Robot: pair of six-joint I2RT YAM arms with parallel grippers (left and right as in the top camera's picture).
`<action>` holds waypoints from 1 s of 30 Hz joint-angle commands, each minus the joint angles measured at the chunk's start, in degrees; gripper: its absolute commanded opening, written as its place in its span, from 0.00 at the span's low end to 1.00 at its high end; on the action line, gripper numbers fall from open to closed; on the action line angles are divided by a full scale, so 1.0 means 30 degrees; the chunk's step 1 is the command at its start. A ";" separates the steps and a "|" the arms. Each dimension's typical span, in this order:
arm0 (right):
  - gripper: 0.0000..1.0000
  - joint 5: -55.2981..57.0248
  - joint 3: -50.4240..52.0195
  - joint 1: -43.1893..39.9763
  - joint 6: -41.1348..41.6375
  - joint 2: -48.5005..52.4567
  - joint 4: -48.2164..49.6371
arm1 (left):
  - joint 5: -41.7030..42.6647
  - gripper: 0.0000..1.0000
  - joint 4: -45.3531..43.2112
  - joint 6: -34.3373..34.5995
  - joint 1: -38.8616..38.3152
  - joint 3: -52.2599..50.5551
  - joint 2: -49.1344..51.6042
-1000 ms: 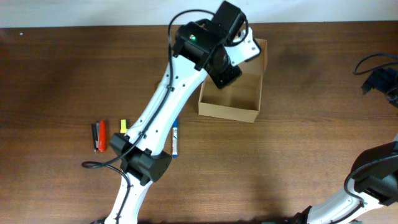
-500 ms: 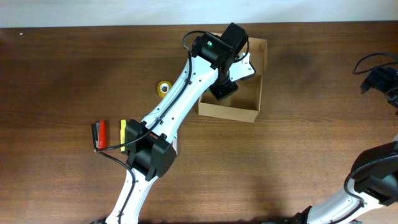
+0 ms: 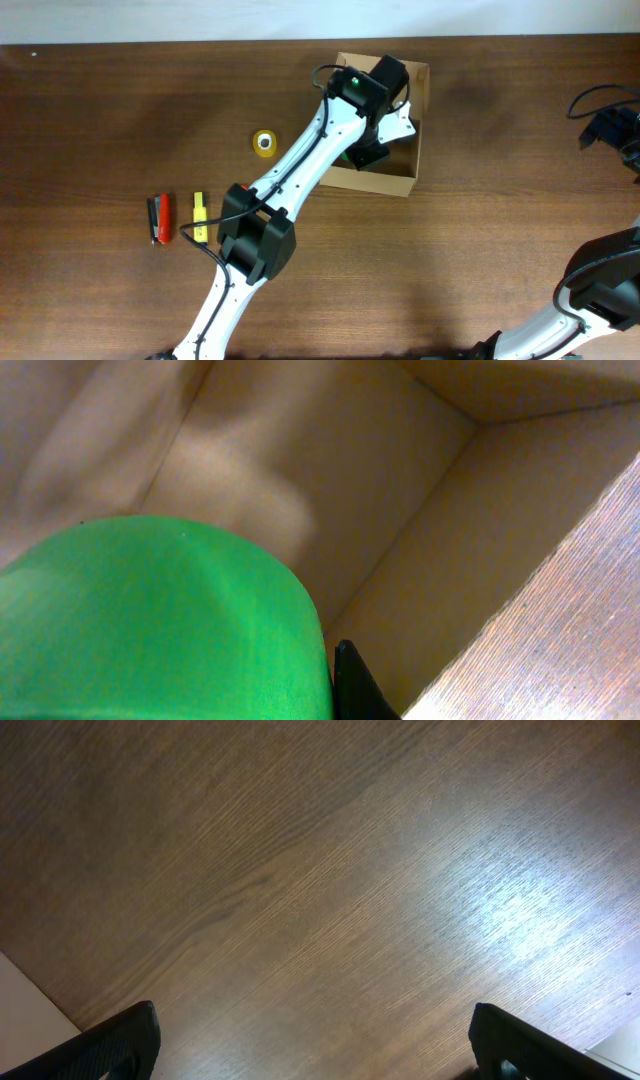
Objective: Pack container
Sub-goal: 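Carry the green tape with the left gripper over the box, then lower the green tape into the box with the left gripper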
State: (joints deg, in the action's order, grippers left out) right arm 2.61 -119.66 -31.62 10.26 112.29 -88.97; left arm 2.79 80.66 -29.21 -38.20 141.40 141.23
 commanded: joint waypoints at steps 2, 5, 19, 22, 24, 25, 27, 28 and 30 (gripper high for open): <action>0.99 -0.0233 0.0080 0.0029 -0.0131 -0.0007 -0.0044 | 0.0277 0.02 -0.0131 -0.0437 -0.0109 -0.0036 0.0408; 0.99 -0.0233 0.0080 0.0029 -0.0131 0.0000 -0.0051 | 0.0277 0.02 -0.0226 -0.0430 -0.0087 -0.0036 0.0750; 0.99 -0.0233 0.0080 0.0029 -0.0131 0.0000 -0.0058 | 0.0277 0.02 -0.1005 -0.0415 0.0641 -0.0036 0.1137; 0.99 -0.0233 0.0080 0.0029 -0.0131 -0.0007 -0.0058 | 0.0284 0.02 -0.1260 -0.0284 0.0925 -0.0036 0.1144; 0.99 -0.0233 0.0080 0.0029 -0.0131 -0.0007 -0.0058 | 0.0284 0.02 -0.1333 -0.0284 0.1049 -0.0036 0.1144; 0.99 -0.0233 0.0080 0.0029 -0.0131 0.0000 -0.0058 | 0.0291 0.01 -0.1341 -0.0284 0.1100 -0.0036 0.1144; 0.99 -0.0233 0.0080 0.0029 -0.0131 0.0000 -0.0058 | 0.0350 0.02 -0.1341 -0.0284 0.1129 -0.0036 0.1209; 0.99 -0.0233 0.0080 0.0029 -0.0131 0.0000 -0.0058 | 0.0408 0.02 -0.1341 -0.0284 0.1129 -0.0036 0.1297; 0.99 -0.0233 0.0080 0.0029 -0.0131 0.0000 -0.0058 | 0.0583 0.02 -0.1311 -0.0219 0.1107 -0.0036 0.1515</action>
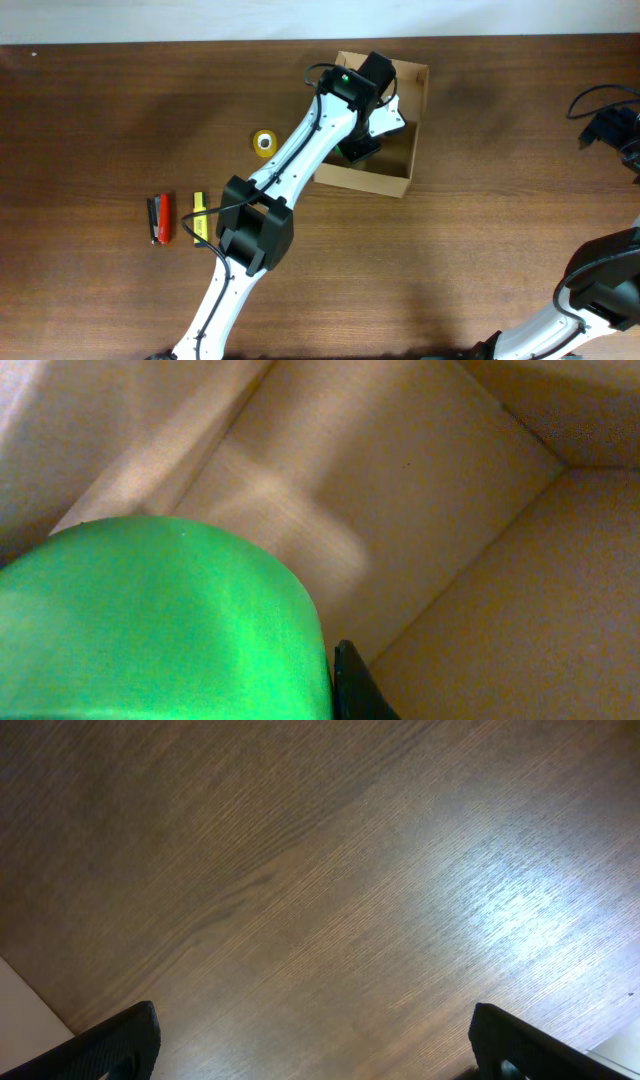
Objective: Pack container
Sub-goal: 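Lower the green tape into the box with the left gripper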
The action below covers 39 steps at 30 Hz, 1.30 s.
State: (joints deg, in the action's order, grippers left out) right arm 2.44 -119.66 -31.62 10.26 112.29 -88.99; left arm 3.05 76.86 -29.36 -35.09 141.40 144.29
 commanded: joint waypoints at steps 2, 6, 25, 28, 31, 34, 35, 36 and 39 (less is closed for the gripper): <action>0.99 -0.0168 0.0080 0.0029 -0.0131 0.0000 -0.0051 | 0.0707 0.01 0.0022 0.0007 0.0036 -0.0036 0.0816; 0.99 -0.0168 0.0080 0.0029 -0.0131 -0.0007 -0.0051 | 0.0699 0.02 0.0080 0.0051 -0.0036 -0.0051 0.1173; 0.99 -0.0168 0.0080 0.0029 -0.0131 0.0000 0.0029 | 0.0539 0.57 -0.0423 0.0911 -0.0029 -0.0044 0.1195; 0.99 -0.0175 0.0080 0.0029 -0.0131 0.0000 0.0095 | 0.0525 0.22 -0.0364 0.1020 -0.0029 0.0226 0.1188; 0.99 -0.0168 0.0080 0.0029 -0.0131 0.0000 0.0102 | 0.0109 0.02 -0.0270 0.1508 -0.0029 0.1042 0.1188; 0.99 -0.0175 0.0080 0.0029 -0.0124 0.0000 0.0109 | -0.0233 0.02 0.0124 0.1923 -0.0015 0.2142 0.1188; 1.00 -0.0175 0.0080 0.0029 -0.0131 0.0000 0.0109 | -0.0248 0.02 0.0408 0.2069 -0.0007 0.2521 0.1144; 0.99 -0.0175 0.0080 0.0029 -0.0124 0.0000 0.0109 | -0.0255 0.02 0.0634 0.2157 0.0007 0.2769 0.1064; 0.99 -0.0175 0.0080 0.0029 -0.0124 0.0000 0.0160 | -0.1078 0.02 0.1027 0.2310 0.0007 0.2958 0.0255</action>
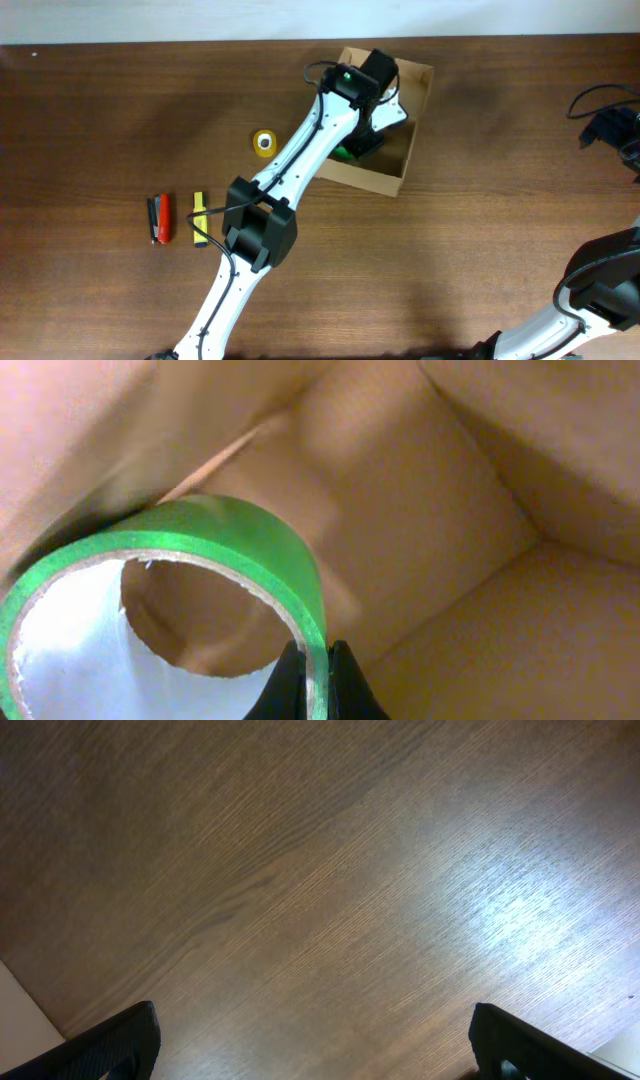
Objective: Pack container
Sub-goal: 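Lower the green tape into the box with the left gripper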
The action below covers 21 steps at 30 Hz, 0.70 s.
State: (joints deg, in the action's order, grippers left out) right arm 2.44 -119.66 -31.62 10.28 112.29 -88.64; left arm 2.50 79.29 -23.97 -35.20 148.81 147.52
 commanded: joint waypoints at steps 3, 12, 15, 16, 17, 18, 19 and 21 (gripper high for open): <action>0.99 -0.0189 0.0080 0.0029 -0.0124 0.0000 0.0058 | -0.2244 0.02 0.0240 0.0918 0.0197 0.0488 -0.2149; 0.99 -0.0182 0.0080 0.0029 -0.0131 0.0000 0.0189 | -0.0896 0.02 0.0452 0.1137 0.1421 0.0189 -0.3344; 0.99 -0.0182 0.0080 0.0029 -0.0131 0.0000 0.0189 | -0.0940 0.02 0.0284 0.1122 0.1413 0.0080 -0.3096; 0.99 -0.0182 0.0080 0.0029 -0.0131 0.0000 0.0189 | -0.0903 0.02 0.0219 0.1129 0.1413 0.0080 -0.2980; 0.99 -0.0182 0.0080 0.0029 -0.0131 0.0000 0.0189 | -0.0903 0.02 0.0153 0.1122 0.1413 0.0080 -0.2878; 0.99 -0.0182 0.0080 0.0029 -0.0131 0.0000 0.0197 | -0.0896 0.02 0.0087 0.1129 0.1413 0.0051 -0.2776; 0.99 -0.0182 0.0080 0.0029 -0.0131 0.0000 0.0204 | -0.0896 0.02 0.0073 0.1129 0.1413 0.0051 -0.2659; 0.99 -0.0182 0.0080 0.0029 -0.0131 0.0000 0.0204 | -0.0889 0.02 0.0058 0.1129 0.1362 0.0007 -0.2499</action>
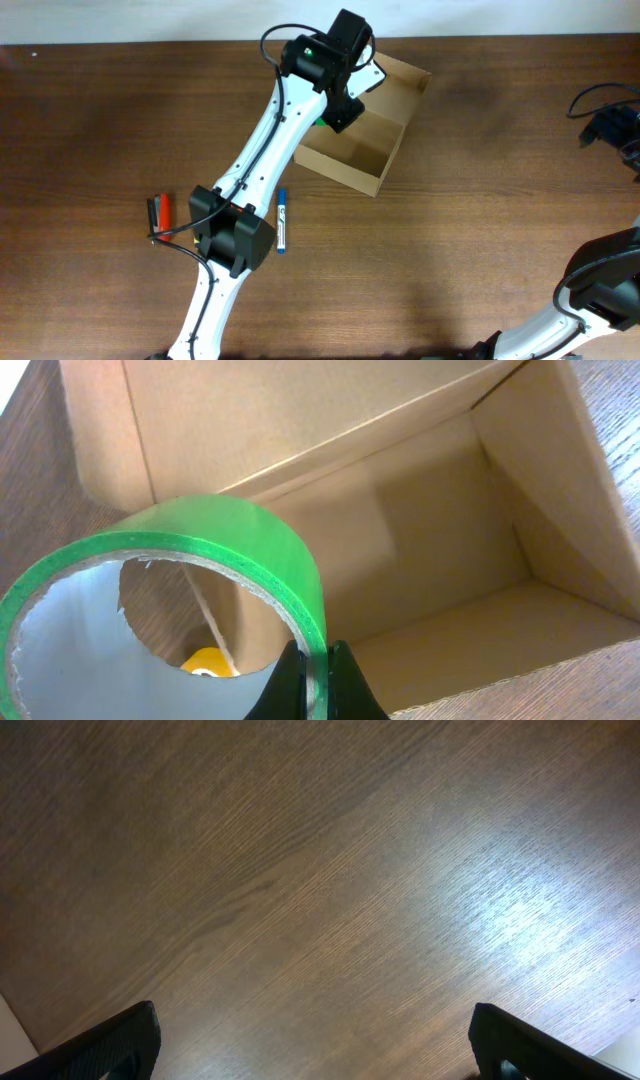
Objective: Pack container
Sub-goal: 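Lower the green tape into the box with the left gripper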
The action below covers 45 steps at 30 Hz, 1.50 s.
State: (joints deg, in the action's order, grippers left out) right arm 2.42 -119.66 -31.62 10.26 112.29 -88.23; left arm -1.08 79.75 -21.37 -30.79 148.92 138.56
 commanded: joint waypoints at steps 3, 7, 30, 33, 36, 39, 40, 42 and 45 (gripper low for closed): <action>0.99 -0.0175 0.0080 0.0029 -0.0124 0.0000 0.0160 | 0.0299 0.02 -0.0219 0.0248 -0.0211 -0.0095 0.0670; 0.99 -0.0175 0.0080 0.0029 -0.0124 0.0000 0.0204 | 0.0415 0.02 -0.0211 0.0255 -0.0219 -0.0109 0.0991; 0.99 -0.0262 0.0080 0.0029 -0.0124 0.0350 0.0495 | -0.0175 0.02 -0.1005 0.0248 -0.0772 -0.1727 0.1712; 0.99 -0.0321 0.0080 0.0029 -0.0117 0.0452 0.0488 | -0.0605 0.02 -0.1013 0.0248 -0.0809 -0.1712 0.1581; 0.99 -0.0619 0.0080 0.0029 -0.0117 0.0481 0.0510 | -0.0707 0.01 -0.1078 0.0233 -0.0947 -0.1712 0.1341; 0.99 -0.0670 0.0080 0.0029 -0.0124 0.0481 0.0561 | -0.1239 0.02 -0.1231 0.0146 -0.1122 -0.1486 0.0998; 0.99 -0.0670 0.0080 0.0029 -0.0124 0.0481 0.0561 | -0.1370 0.02 -0.1297 0.0102 -0.1173 -0.1355 0.0867; 0.99 -0.0670 0.0080 0.0029 -0.0124 0.0481 0.0561 | -0.1523 0.01 -0.1311 0.0102 -0.1231 -0.1093 0.0656; 1.00 -0.0670 0.0080 0.0029 -0.0124 0.0481 0.0561 | -0.1596 0.01 -0.1297 0.0102 -0.1246 -0.0750 0.0255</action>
State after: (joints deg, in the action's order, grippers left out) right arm 1.13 -119.66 -31.62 10.28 112.88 -86.70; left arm -5.04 75.94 -21.41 -34.33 144.86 142.89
